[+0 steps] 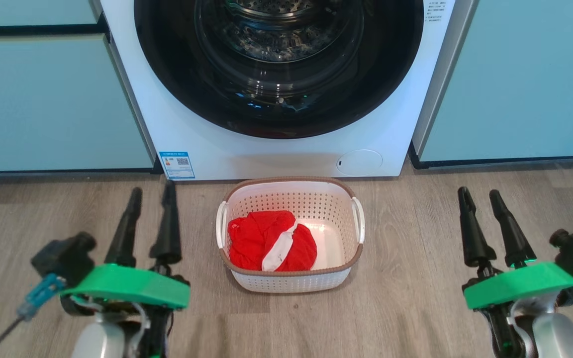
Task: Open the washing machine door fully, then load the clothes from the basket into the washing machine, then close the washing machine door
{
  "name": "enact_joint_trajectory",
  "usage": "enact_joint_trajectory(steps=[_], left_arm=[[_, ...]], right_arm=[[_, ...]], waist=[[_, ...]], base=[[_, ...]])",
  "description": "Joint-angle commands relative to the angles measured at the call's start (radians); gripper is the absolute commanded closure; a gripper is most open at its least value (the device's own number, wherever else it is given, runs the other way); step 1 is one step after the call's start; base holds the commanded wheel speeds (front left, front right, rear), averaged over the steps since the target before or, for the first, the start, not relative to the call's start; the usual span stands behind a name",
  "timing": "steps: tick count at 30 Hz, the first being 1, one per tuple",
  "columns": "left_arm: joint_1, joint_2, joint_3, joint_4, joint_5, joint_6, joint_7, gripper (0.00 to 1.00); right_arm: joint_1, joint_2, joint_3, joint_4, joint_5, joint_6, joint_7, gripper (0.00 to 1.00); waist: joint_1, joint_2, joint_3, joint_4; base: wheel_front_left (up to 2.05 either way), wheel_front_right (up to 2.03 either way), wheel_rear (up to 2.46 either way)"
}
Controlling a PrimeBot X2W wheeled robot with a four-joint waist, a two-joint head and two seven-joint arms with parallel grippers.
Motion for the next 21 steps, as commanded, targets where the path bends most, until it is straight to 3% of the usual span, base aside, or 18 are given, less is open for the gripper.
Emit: enact_joint_trajectory(steps=[1, 14, 21], left_arm=[[-0.025, 0.009, -0.003, -0.038, 0.062, 0.013, -0.018, 0.00], [-0.002, 0.027, -0.079, 0.115, 0.230, 0.068, -0.056, 0.00], [-0.005, 0.031, -0.105, 0.127, 0.309, 0.100, -0.077, 0.00]], right_arm=[[-0.030, -0.011, 0.019, -0.025, -0.054, 0.000, -0.017, 0.00], [-0.027, -0.012, 0.021, 0.118, -0.199, 0.000, -0.055, 0.00], [-0.042, -0.012, 0.048, 0.194, -0.208, 0.000, -0.076, 0.00]], waist=[[0.0000, -0.0001, -0.003, 0.001], [0.0000, -0.0001, -0.017, 0.000], [0.0000, -0.0001, -0.020, -0.011]], base=[[0.00, 0.00, 0.00], [0.00, 0.00, 0.00], [0.00, 0.00, 0.00]])
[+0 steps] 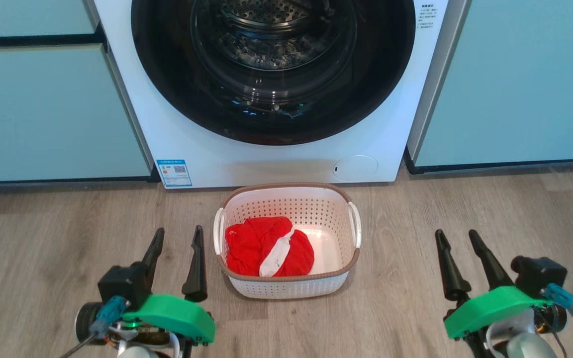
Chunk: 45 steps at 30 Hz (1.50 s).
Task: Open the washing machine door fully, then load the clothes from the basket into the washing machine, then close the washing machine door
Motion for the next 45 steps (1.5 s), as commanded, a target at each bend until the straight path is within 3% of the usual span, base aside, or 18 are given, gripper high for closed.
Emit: enact_joint_trajectory(steps=[1, 11, 22, 45], left_arm=[[-0.045, 0.006, 0.020, -0.033, 0.029, 0.010, -0.018, 0.00], [-0.036, -0.003, 0.022, -0.004, 0.119, 0.029, -0.047, 0.00], [-0.034, -0.009, 0.045, 0.076, 0.186, -0.029, -0.083, 0.00], [-0.037, -0.010, 0.055, 0.125, 0.125, -0.054, -0.083, 0.00]], right_arm=[[-0.048, -0.012, 0.028, -0.024, -0.034, 0.000, -0.019, 0.00], [-0.065, -0.013, 0.051, 0.014, -0.159, 0.000, -0.048, 0.00], [-0.074, -0.013, 0.069, 0.013, -0.279, 0.000, -0.083, 0.00], [-0.074, -0.013, 0.064, -0.006, -0.249, 0.000, -0.084, 0.00]], waist=[[0.0000, -0.0001, -0.001, -0.002], [0.0000, -0.0001, -0.002, -0.017], [0.0000, -0.0001, -0.003, -0.026], [0.0000, -0.0001, 0.001, -0.025]], base=[[0.00, 0.00, 0.00], [0.00, 0.00, 0.00], [0.00, 0.00, 0.00], [0.00, 0.00, 0.00]])
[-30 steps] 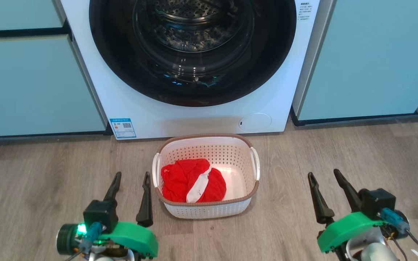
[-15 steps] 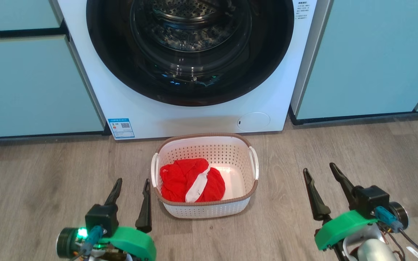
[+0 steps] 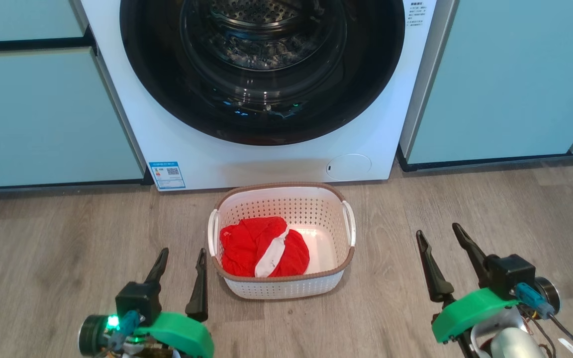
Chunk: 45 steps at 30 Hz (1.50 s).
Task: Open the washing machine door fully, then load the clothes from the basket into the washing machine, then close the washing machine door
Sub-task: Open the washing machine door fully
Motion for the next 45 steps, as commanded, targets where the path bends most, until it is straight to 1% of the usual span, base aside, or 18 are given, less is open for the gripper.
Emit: enact_joint_trajectory(steps=[1, 12, 19, 45], left_arm=[[-0.039, -0.001, 0.037, -0.026, -0.009, -0.004, -0.013, 0.00], [-0.037, -0.001, 0.037, -0.025, -0.029, -0.022, -0.013, 0.00], [-0.038, -0.001, 0.034, -0.024, -0.025, -0.025, -0.013, 0.00], [-0.035, -0.001, 0.037, -0.039, -0.027, -0.034, -0.013, 0.00]], right_arm=[[-0.048, -0.012, 0.020, -0.036, 0.009, 0.000, -0.010, 0.00], [-0.049, -0.012, 0.018, -0.034, 0.002, 0.000, -0.010, 0.00], [-0.051, -0.012, 0.014, -0.033, -0.002, 0.000, -0.010, 0.00], [-0.050, -0.012, 0.025, -0.020, -0.002, 0.000, -0.010, 0.00]], waist=[[0.0000, 0.0000, -0.001, 0.000], [0.0000, 0.0000, -0.001, -0.002], [0.0000, 0.0000, 0.000, -0.003], [0.0000, 0.0000, -0.007, -0.014]], base=[[0.00, 0.00, 0.00], [0.00, 0.00, 0.00], [0.53, 0.53, -1.05], [1.18, 1.18, -2.37]])
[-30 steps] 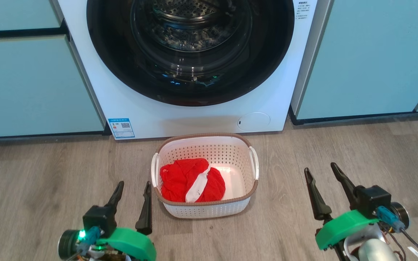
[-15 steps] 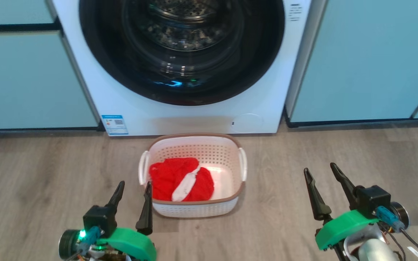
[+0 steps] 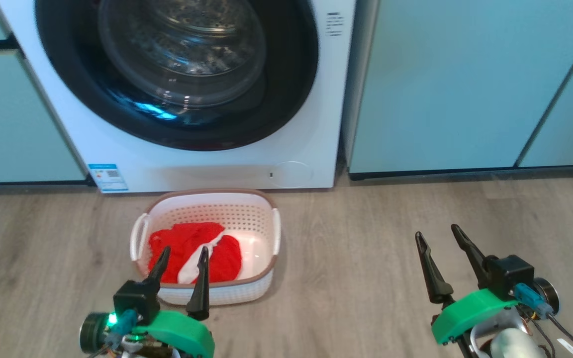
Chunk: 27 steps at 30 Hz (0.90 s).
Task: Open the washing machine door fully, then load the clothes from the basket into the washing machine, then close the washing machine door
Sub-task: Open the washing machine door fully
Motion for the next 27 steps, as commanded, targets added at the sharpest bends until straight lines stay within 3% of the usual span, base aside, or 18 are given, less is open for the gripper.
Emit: enact_joint_trajectory(steps=[1, 4, 12, 27], left_arm=[[-0.036, 0.000, 0.036, -0.043, 0.010, -0.002, -0.013, 0.00], [-0.037, 0.000, 0.040, -0.056, 0.058, 0.025, -0.013, 0.00], [-0.035, 0.000, 0.036, -0.074, 0.064, 0.028, -0.013, 0.00], [-0.037, 0.000, 0.035, -0.085, 0.076, 0.028, -0.013, 0.00]], right_arm=[[-0.050, -0.012, 0.022, -0.027, -0.003, 0.000, -0.010, 0.00], [-0.050, -0.012, 0.016, -0.027, -0.007, 0.000, -0.010, 0.00], [-0.048, -0.012, 0.008, -0.023, -0.012, 0.000, -0.010, 0.00], [-0.054, -0.012, 0.003, -0.018, -0.008, 0.000, -0.010, 0.00]], waist=[[0.0000, 0.0000, 0.000, -0.001], [0.0000, 0.0000, -0.001, -0.003], [0.0000, 0.0000, 0.000, -0.007], [0.0000, 0.0000, -0.001, -0.005]], base=[[1.22, 1.22, -2.44], [1.06, 1.06, -2.12], [0.63, 0.63, -1.26], [0.02, 0.02, -0.04]])
